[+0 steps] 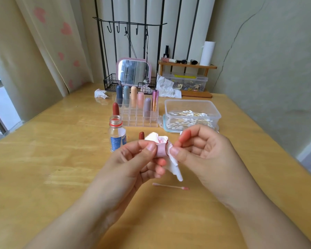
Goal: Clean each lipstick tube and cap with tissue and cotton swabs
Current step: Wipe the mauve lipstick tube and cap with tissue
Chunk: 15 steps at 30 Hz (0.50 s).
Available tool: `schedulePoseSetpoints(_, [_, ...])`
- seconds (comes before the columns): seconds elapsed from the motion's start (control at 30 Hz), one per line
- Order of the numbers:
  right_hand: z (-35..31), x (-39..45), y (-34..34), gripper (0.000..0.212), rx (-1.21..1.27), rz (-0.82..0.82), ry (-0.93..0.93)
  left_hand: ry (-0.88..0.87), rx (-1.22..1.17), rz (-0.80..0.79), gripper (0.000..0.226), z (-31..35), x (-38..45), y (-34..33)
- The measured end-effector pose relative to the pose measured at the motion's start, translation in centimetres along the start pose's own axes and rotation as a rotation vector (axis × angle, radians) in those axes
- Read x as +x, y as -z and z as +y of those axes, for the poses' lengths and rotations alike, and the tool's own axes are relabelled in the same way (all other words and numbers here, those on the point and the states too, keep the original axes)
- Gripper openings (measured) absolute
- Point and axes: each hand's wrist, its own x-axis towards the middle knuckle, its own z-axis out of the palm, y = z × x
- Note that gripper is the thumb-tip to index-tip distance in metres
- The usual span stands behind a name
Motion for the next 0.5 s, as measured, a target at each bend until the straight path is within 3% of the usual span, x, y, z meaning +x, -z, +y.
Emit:
schedulePoseSetpoints(0.07, [0.0, 0.0, 0.2, 0.019, -0.001, -0.029, -0.105, -0.019, 0.003, -0.027, 0.025, -0.1, 0.1, 0.1])
schedulePoseSetpoints(0.17, [-0.1, -0.1, 0.4, 0.035, -0.071, -0.130, -0.186, -0.026, 0.027, -0.062, 0.023, -0.2, 0.1, 0.2])
schedulePoseSetpoints(0.3, [0.0, -0.1, 0.7, 0.005, -0.114, -0.159, -0.176, -0.058, 0.120, -0.106, 0.017, -0.3, 0.2, 0.7])
schedulePoseSetpoints(0.5, [0.0, 0.1, 0.5, 0.011, -0.080, -0.113, -0.169, -0.178, 0.273, -0.157, 0.027, -0.5, 0.4, 1.3])
